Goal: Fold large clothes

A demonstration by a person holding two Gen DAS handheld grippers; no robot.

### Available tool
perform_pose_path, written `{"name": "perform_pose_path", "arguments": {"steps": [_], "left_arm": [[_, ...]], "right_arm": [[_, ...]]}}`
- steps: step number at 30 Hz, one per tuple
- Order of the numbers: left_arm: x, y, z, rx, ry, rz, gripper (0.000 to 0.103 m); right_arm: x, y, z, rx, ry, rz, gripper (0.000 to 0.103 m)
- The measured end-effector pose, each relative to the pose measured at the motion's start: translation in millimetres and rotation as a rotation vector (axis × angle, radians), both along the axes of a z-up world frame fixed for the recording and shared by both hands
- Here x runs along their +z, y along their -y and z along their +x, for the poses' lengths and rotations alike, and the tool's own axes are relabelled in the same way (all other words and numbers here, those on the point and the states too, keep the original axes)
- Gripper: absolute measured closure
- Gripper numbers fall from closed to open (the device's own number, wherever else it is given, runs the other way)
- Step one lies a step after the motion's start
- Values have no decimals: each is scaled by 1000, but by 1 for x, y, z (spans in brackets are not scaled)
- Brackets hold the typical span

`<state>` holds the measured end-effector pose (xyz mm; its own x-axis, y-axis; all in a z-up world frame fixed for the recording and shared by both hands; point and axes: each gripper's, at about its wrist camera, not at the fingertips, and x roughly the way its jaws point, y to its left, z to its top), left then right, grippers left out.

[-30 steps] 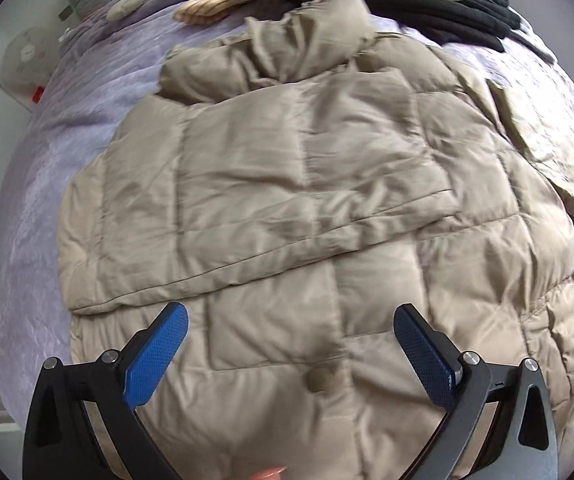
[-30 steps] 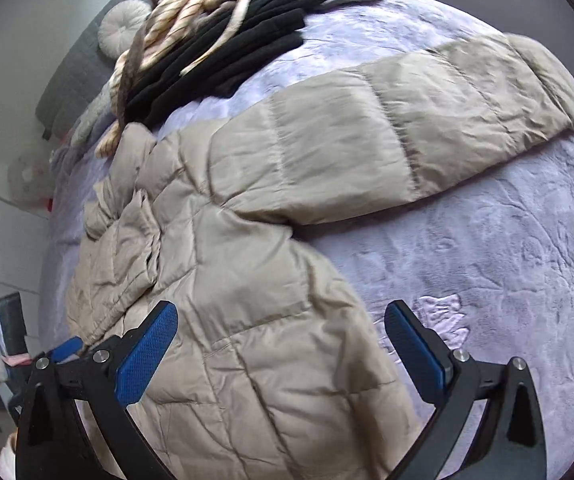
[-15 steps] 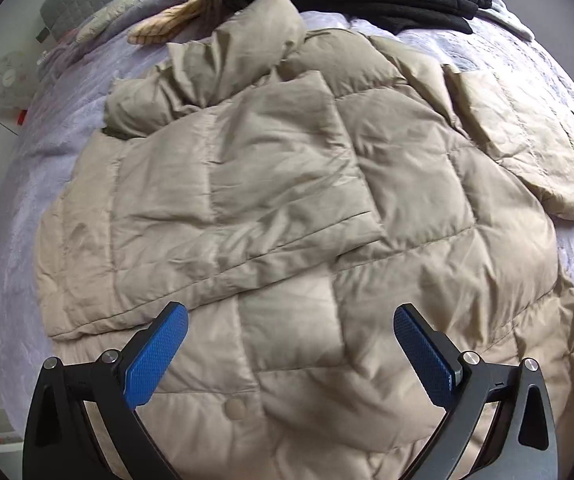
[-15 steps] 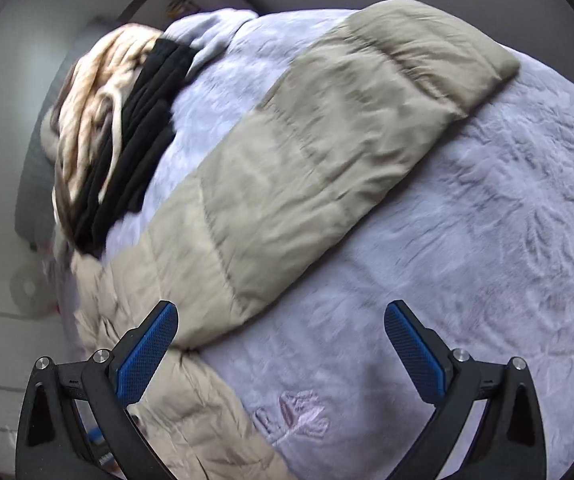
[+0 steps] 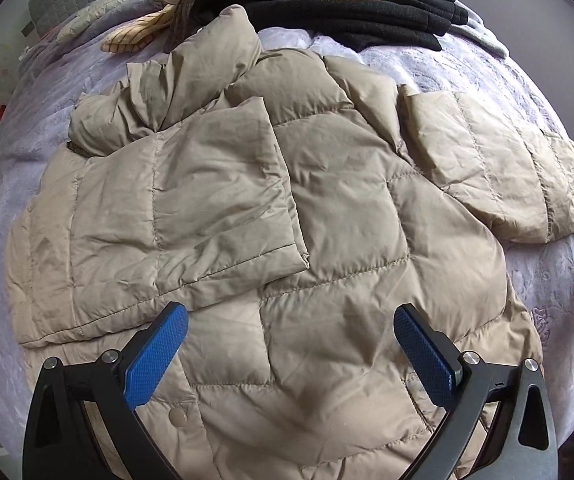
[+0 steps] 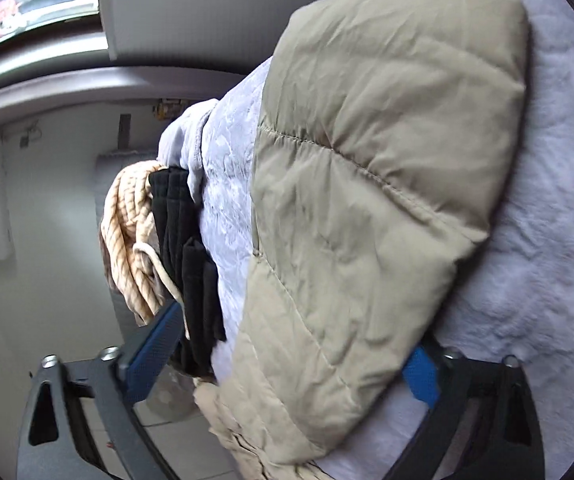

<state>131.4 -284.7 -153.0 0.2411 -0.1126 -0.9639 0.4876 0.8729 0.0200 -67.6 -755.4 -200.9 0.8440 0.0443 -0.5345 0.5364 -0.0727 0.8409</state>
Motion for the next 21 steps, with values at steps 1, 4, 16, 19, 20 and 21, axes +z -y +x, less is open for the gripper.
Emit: {"name": "perform_pose_path", "arguments": {"steps": [1,4,16,19,20,21], "left_arm": [[2,-3,1,7,5,-6,0],[4,-17,9,32,16,-14,0],[12,-102,35,182,88,-22,0],[15,-130,41,222,114,-28,0],[15,-143,43,241,125,-27,0],[15,-153,45,257,133,-24,0]], "right_arm": [[-3,0,3,1,2,22,46],[-6,-3,15,26,35,58,97],[134,-111,142,447,161,-364,97],[166,-181,188,626,149,-557,97],[174,-211,204,697,138,-634,97],[178,-242,218,770,122,-706,97]]}}
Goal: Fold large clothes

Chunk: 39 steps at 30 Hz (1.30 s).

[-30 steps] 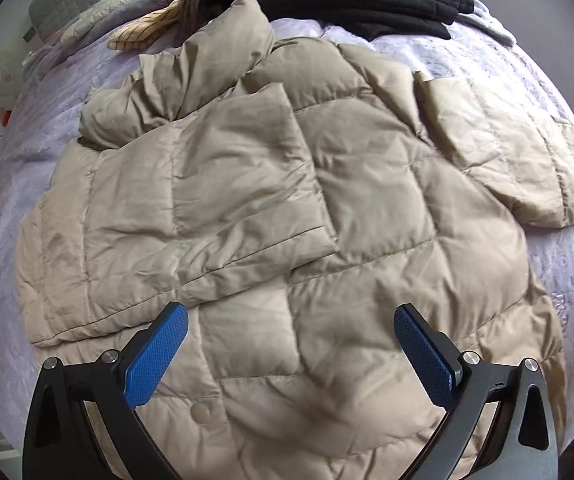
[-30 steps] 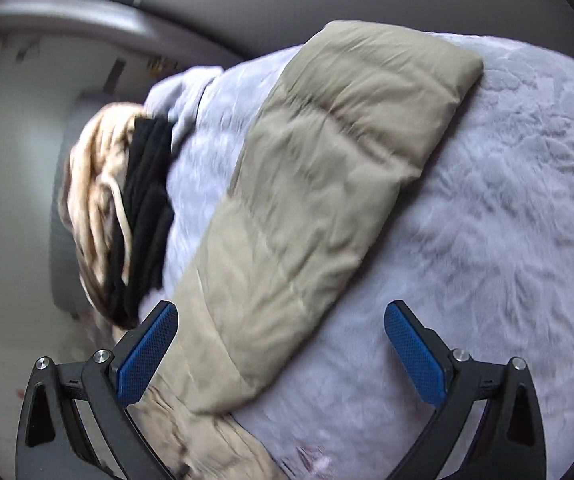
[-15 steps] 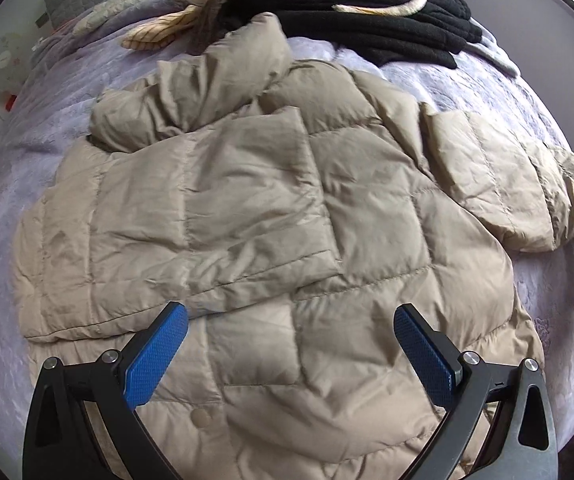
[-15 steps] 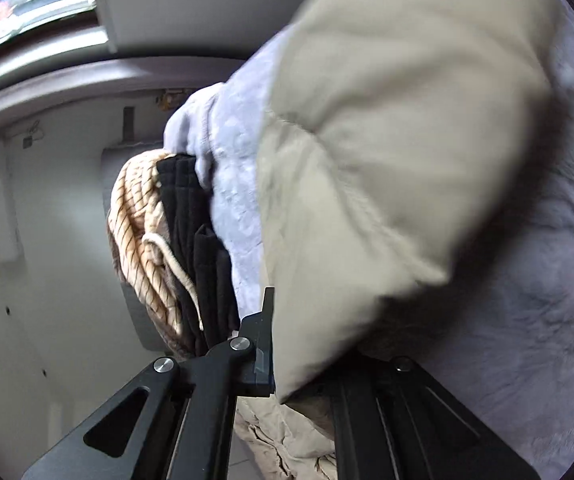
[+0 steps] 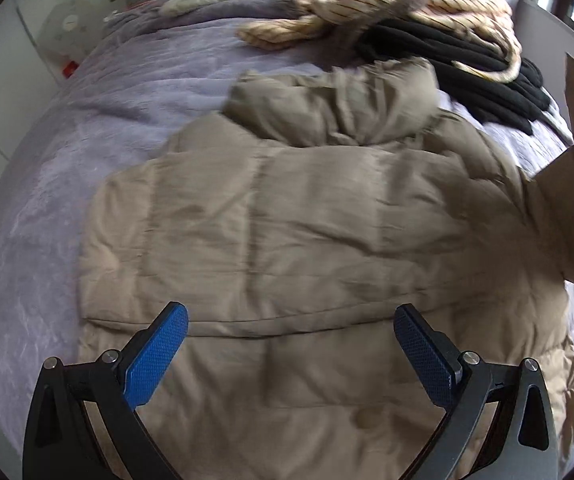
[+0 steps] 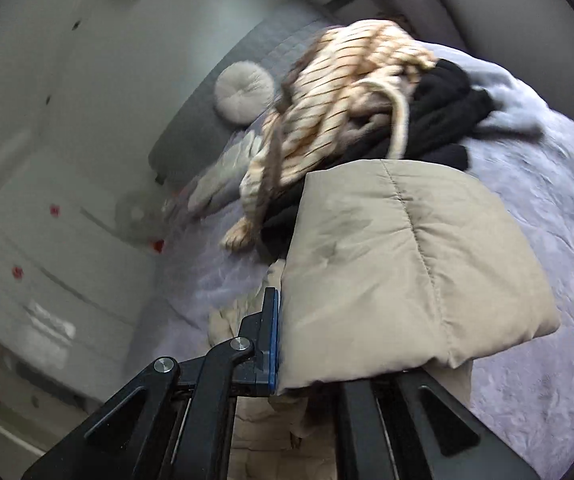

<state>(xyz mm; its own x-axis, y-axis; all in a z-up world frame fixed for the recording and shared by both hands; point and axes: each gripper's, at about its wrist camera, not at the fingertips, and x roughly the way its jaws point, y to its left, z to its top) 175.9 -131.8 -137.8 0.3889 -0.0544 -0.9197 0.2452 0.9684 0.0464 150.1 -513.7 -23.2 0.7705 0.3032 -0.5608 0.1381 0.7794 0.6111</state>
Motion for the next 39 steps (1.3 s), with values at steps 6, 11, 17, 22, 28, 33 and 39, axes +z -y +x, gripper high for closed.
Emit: {"name": "perform_pose_path", "arguments": {"steps": [6,11,17,22,28,33,39], "left_arm": [[-5,-66,13,109,21,16,0],[-13,-99,19,139,26,28,0],[-17,-110,27,158,15,-7,0],[-16,-102,36,147,19,-50,0],[-15,-104,53,141,2,-182,0],[-4,-126,61,158,12,-341,0],[5,-148,70,154,3,-499,0]], "right_arm": [[-54,-158,52,264,-153,-309,97],[-121,-200,59,301,-303,-396,97],[-124,-176,58,229,-363,-261,60],[-108,-127,30,33,-306,-36,33],[-106,-88,41,-134,-285,84,94],[-75,-168,64,161,-185,-206,95],[-97,-260,66,422,-217,-395,93]]}}
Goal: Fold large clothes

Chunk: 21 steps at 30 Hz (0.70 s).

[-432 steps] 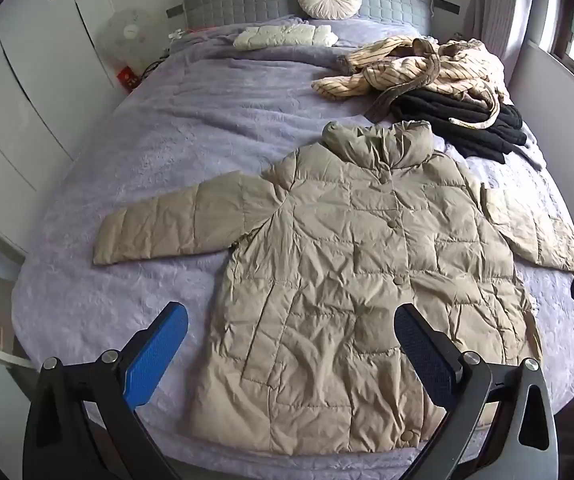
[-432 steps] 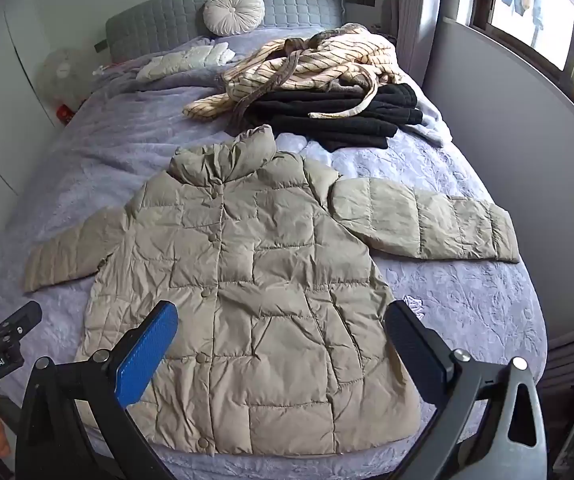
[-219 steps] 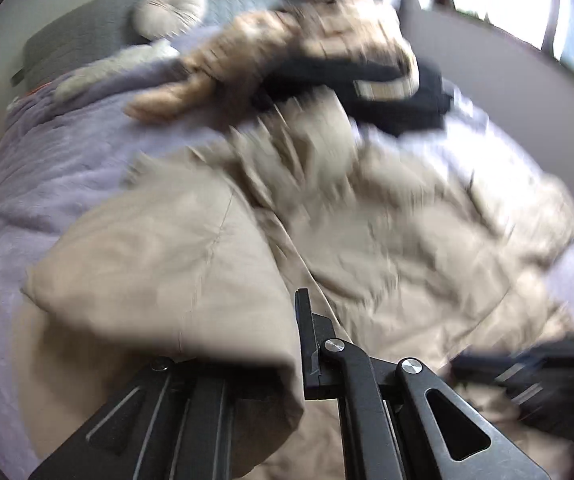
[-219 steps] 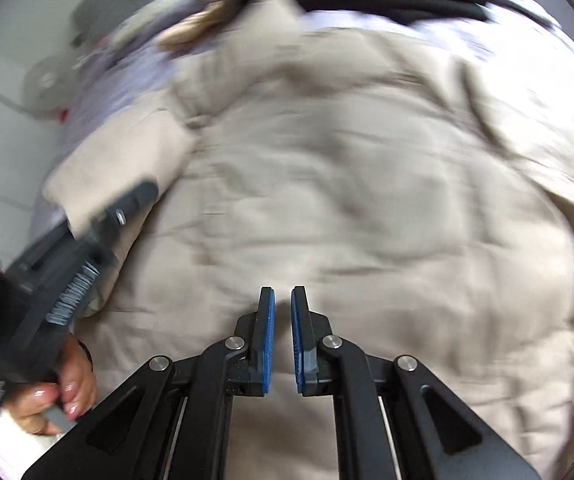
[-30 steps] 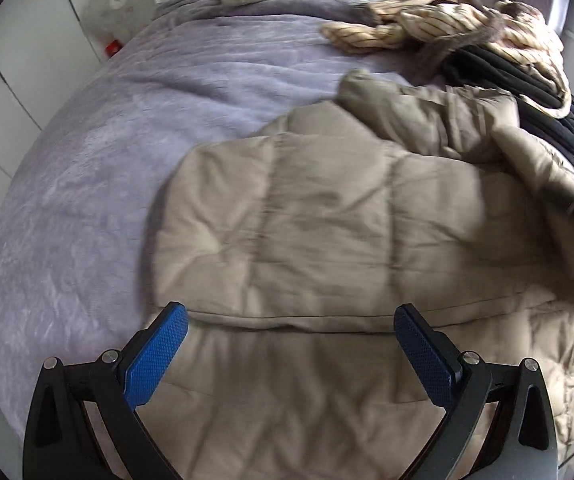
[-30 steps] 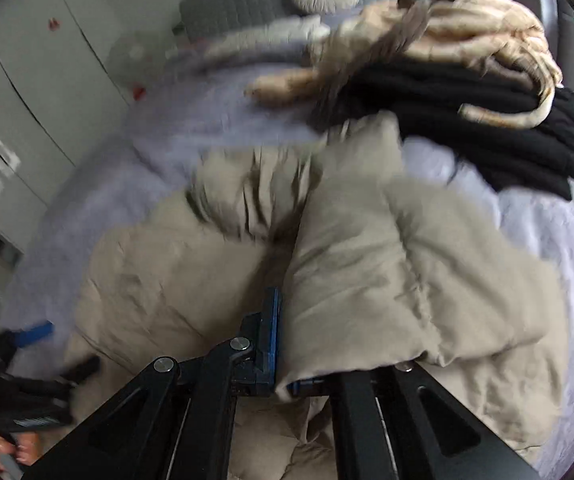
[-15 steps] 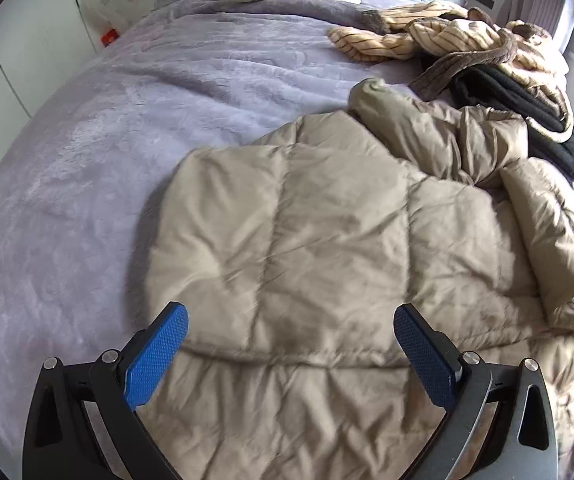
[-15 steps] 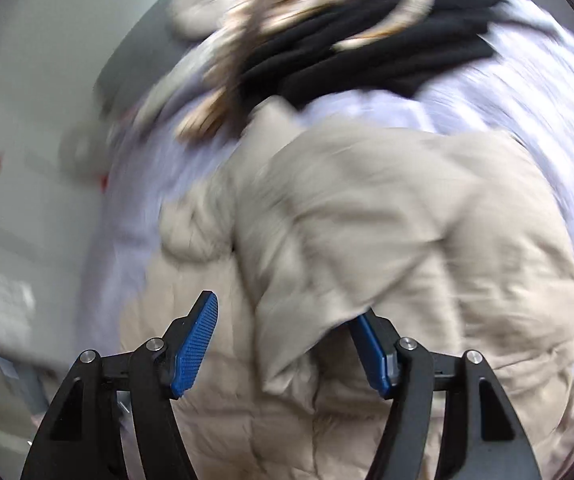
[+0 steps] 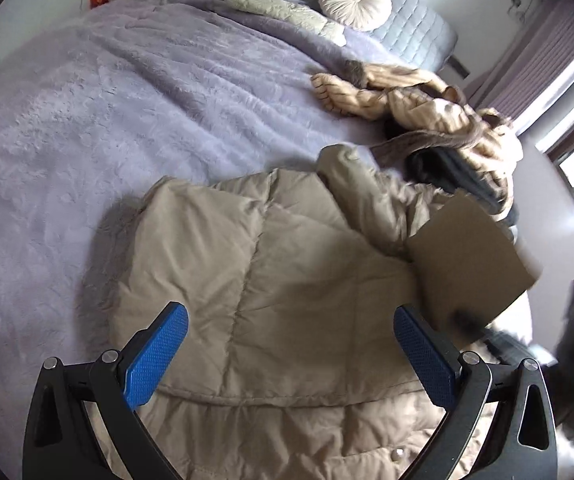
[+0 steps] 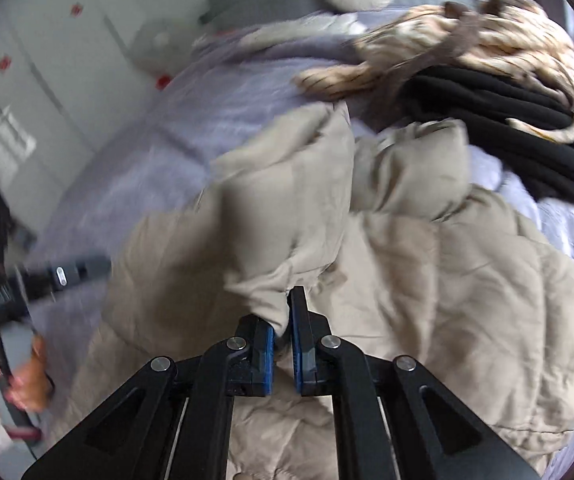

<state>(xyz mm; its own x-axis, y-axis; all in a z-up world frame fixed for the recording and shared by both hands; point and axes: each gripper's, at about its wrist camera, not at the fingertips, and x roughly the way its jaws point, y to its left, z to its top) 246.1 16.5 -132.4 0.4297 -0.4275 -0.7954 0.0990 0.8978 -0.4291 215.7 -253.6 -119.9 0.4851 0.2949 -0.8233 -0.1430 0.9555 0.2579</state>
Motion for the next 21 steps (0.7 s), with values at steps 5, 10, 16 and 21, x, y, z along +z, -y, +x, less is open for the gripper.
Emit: {"name": "perform_pose_path", "arguments": {"steps": [5,10,16,21], "left_arm": [[-6,6,8,-67,-60,-138,0],[-28,32,12,-154,-149,-193,0],[-54,63,18,-185,-206,-160,6],[-49,73,19,-203,-200,-159,91]], "right_arm": [[-11,-18,-13,73,-81,-104,49],[-7,53,-49,-67,-175,33,37],[-43,197,-113,-602,-339,361,38],[-57,249,-128,-783,-279,528,94]]}}
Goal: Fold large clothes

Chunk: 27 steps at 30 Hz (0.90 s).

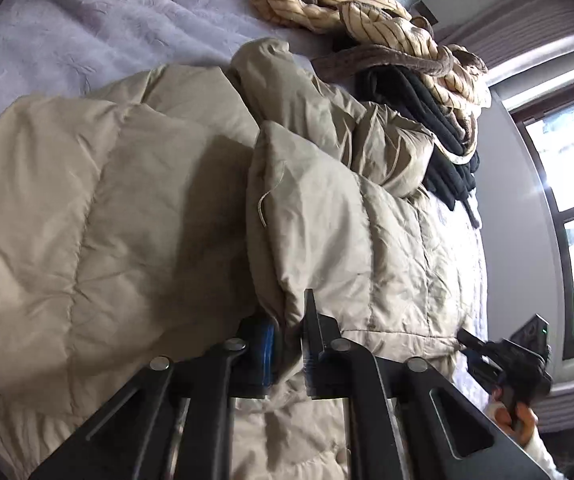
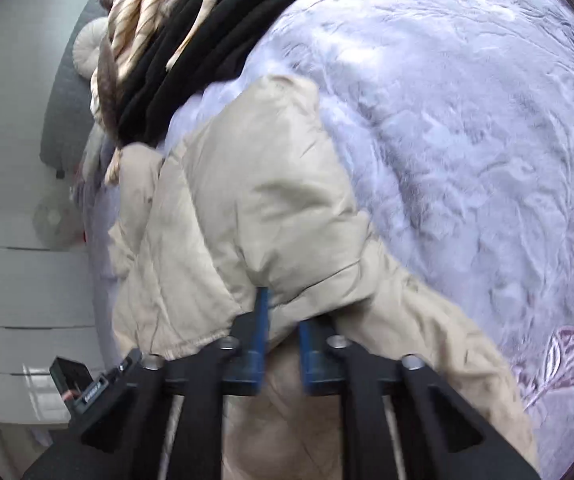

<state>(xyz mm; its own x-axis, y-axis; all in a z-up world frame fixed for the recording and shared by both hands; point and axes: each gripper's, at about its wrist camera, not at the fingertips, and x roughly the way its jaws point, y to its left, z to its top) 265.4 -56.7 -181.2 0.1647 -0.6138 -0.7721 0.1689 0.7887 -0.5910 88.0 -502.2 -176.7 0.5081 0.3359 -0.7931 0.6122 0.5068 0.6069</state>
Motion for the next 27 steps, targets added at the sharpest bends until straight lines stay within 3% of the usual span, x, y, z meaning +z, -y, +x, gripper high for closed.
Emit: {"name": "perform_pose_path", "arguments": {"steps": [4,8,14,16,20,22,23,26,27], "left_arm": [[4,-14,-17,0,67,72,91],[-19,-35,-19,26,0,103,84],[10,-53,-23,45,90,235,84],[25,-59,-20,47,129,227,84],[41,-38,-3,11,189,184,84],[40,-19,6,-14,202,194,84],[31,-5,11,-39,211,237,84],[-7,7,11,-94,187,381,84],[-15,6,9,-96,168,372,84]], "right_arm": [[-3,-20,17,108,-3,-62,95],[-23,-34,25,140,-25,-74,95],[-18,-26,7,148,-20,-94,95],[-13,-22,-4,162,-17,-107,95],[-9,-23,-6,174,-14,-115,95],[-7,-27,-3,202,-19,-135,95],[-3,-30,-3,228,-29,-153,94],[23,-45,0,339,-20,-218,85],[39,-47,-3,367,31,-238,70]]}}
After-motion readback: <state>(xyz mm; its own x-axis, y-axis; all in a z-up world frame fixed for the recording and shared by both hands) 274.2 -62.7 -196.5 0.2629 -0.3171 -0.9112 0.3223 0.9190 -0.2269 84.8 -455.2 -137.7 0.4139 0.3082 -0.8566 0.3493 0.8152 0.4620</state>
